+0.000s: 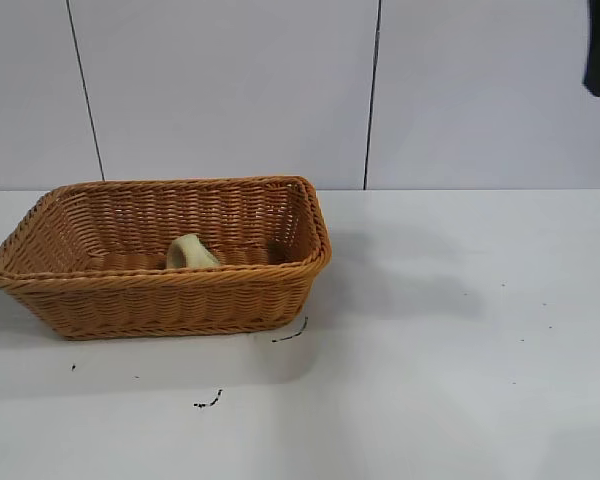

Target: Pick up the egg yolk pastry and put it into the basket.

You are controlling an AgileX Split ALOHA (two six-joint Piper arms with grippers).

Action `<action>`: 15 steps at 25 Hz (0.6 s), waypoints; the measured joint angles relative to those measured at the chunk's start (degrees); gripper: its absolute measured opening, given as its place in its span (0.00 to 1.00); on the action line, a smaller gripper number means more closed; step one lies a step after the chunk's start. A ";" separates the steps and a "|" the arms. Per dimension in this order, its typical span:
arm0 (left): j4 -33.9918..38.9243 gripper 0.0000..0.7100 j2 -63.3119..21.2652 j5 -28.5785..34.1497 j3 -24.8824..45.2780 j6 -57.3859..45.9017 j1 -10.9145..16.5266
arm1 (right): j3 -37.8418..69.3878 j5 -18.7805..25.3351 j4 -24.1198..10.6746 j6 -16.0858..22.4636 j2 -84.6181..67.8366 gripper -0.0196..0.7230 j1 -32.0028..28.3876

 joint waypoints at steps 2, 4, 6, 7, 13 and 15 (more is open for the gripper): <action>0.00 0.98 0.00 0.00 0.00 0.00 0.00 | 7.45 0.10 0.00 0.00 -8.71 0.96 0.00; 0.00 0.98 0.00 0.00 0.00 0.00 0.00 | 13.90 0.10 0.00 0.00 -16.43 0.96 0.00; 0.00 0.98 0.00 0.00 0.00 0.00 0.00 | 19.78 0.16 0.00 0.00 -25.12 0.96 0.00; 0.00 0.98 0.00 0.00 0.00 0.00 0.00 | 22.70 -0.10 0.00 0.00 -28.79 0.96 0.00; 0.00 0.98 0.00 0.00 0.00 0.00 0.00 | 36.36 -4.88 0.00 0.00 -54.46 0.96 0.00; 0.00 0.98 0.00 0.00 0.00 0.00 0.00 | 40.16 -6.62 0.00 -0.35 -61.72 0.96 0.00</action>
